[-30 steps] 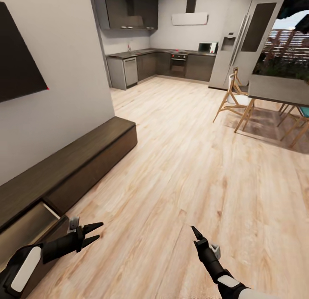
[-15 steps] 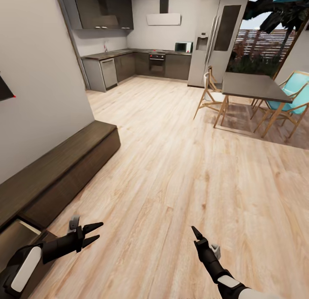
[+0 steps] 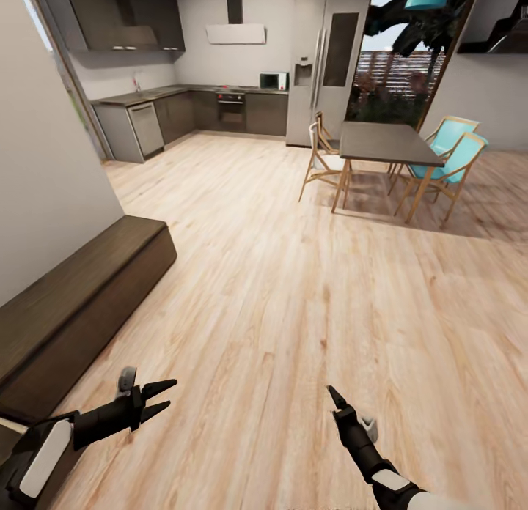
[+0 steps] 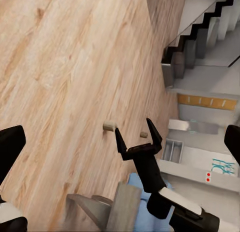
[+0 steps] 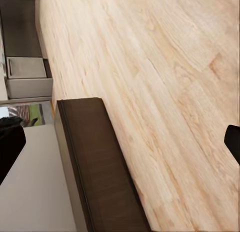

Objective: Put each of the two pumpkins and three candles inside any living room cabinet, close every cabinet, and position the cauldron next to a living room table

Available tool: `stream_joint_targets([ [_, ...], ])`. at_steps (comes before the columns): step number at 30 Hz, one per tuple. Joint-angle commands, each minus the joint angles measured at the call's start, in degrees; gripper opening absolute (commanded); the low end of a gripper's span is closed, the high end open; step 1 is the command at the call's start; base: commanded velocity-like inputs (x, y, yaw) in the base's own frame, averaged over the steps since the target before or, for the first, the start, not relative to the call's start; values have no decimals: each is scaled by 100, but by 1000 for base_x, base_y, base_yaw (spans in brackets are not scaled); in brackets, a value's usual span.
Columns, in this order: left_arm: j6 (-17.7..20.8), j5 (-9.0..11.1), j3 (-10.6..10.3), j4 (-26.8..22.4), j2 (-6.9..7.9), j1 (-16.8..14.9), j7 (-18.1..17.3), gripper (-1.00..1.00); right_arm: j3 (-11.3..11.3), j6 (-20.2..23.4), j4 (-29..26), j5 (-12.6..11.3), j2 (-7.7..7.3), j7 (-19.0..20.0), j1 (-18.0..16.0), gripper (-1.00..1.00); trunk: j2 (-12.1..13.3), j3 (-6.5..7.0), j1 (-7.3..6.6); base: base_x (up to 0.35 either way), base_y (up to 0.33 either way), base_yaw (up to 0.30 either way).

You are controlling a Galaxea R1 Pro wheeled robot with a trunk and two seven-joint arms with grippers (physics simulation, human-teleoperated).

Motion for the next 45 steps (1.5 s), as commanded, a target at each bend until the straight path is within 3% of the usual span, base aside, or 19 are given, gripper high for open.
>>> stream_joint_targets([
  [1,20,-15,7,-1,0,-2,18,100,51,-55,24,-44,4,19,-11,100,37,13,-22,0,0,-289],
  [7,6,-14,10,-1,-20,-10,837,100,53,-299,24,-43,7,-10,-10,100,278,121,-154,0,0,-289],
  [13,-18,-16,13,-1,-87,-23,1928,100,48,-480,24,-43,-10,-27,-7,100,519,229,-286,0,0,-289],
  [20,-125,-42,4,504,-326,-244,3885,100,50,-636,24,-43,-13,-336,-10,100,800,354,-439,0,0,-289],
  [22,-372,-71,-20,751,-374,-252,4194,100,52,-642,24,-38,-16,-358,-10,100,880,390,-483,0,0,-289],
  [24,-1176,-399,-243,1262,-405,-257,4477,100,55,-721,24,-35,-19,-378,-10,100,960,426,-527,0,0,-289],
  [27,-2368,-900,-399,1914,-552,-258,4566,100,61,-1086,24,105,-6,-471,-10,100,1080,480,-593,0,0,-289],
  [32,-3607,-1451,-440,2783,-899,-258,4588,100,58,-1301,8,974,17,-1160,-11,100,1281,570,-703,0,0,-289],
  [36,-3805,-1503,-433,2932,-976,-254,4590,100,61,-1327,-1,1151,23,-1409,-9,100,1281,570,-703,0,0,-289],
  [45,-3843,-1416,-395,2977,-989,-250,4492,100,52,-1520,-2,1297,-9,-1403,-10,100,1281,570,-703,148,0,-201],
])
